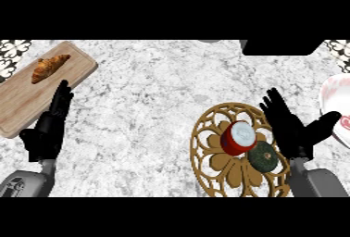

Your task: Pick the can from the placemat and place it in the bowl

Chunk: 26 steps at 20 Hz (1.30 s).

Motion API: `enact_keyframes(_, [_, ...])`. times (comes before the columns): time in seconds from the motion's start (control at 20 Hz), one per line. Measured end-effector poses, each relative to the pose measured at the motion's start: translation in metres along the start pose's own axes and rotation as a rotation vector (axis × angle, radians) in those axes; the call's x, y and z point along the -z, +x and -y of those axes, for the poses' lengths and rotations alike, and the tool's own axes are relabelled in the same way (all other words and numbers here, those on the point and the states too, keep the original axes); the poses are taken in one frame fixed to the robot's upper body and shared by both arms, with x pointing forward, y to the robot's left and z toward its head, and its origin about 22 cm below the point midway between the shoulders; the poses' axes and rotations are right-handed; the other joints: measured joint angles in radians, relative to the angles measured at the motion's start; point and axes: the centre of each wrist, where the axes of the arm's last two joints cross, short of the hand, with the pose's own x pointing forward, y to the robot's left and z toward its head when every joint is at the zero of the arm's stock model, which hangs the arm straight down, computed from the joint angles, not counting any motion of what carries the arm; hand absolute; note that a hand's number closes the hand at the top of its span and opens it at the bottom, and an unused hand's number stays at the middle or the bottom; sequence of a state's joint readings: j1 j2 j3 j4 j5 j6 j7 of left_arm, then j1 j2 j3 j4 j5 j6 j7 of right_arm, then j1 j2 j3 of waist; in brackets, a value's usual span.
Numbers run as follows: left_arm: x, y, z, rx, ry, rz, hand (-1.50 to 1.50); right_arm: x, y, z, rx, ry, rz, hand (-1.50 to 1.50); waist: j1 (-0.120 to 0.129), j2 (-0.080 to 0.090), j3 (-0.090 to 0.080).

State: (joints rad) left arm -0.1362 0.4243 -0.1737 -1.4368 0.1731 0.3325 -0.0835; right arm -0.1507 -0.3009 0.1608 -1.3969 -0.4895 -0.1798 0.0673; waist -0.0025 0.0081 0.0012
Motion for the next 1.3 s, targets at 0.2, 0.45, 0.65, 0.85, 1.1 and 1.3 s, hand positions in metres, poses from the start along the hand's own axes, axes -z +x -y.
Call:
enact_keyframes(0.2, [0.003,0.012,0.001,-0.091,-0.022,0.024,0.00,0.004,0.020,-0.010,-0.007,-0.135,0.040,-1.50,-0.001,-0.009,-0.002])
enact_keyframes(0.45, [0.006,0.026,0.005,-0.234,-0.060,0.048,0.00,-0.005,0.008,0.029,-0.247,-0.479,-0.021,-1.50,-0.014,-0.006,-0.018])
enact_keyframes(0.65, [0.005,0.029,-0.001,-0.313,-0.096,0.035,0.00,-0.012,0.002,0.031,-0.339,-0.732,-0.008,-1.50,-0.010,-0.013,-0.013])
enact_keyframes(0.85, [0.004,0.030,-0.009,-0.352,-0.124,0.036,0.00,-0.012,0.018,0.037,-0.504,-0.819,0.007,-1.50,0.000,-0.013,-0.010])
enact_keyframes(1.1, [0.005,0.032,-0.011,-0.370,-0.139,0.035,0.00,-0.006,0.055,0.043,-0.684,-0.754,-0.161,-1.50,0.007,-0.013,-0.011])
enact_keyframes(1.3, [0.006,0.036,-0.008,-0.381,-0.163,0.040,0.00,-0.006,0.065,0.037,-0.798,-0.575,-0.431,-1.50,0.026,-0.009,-0.011])
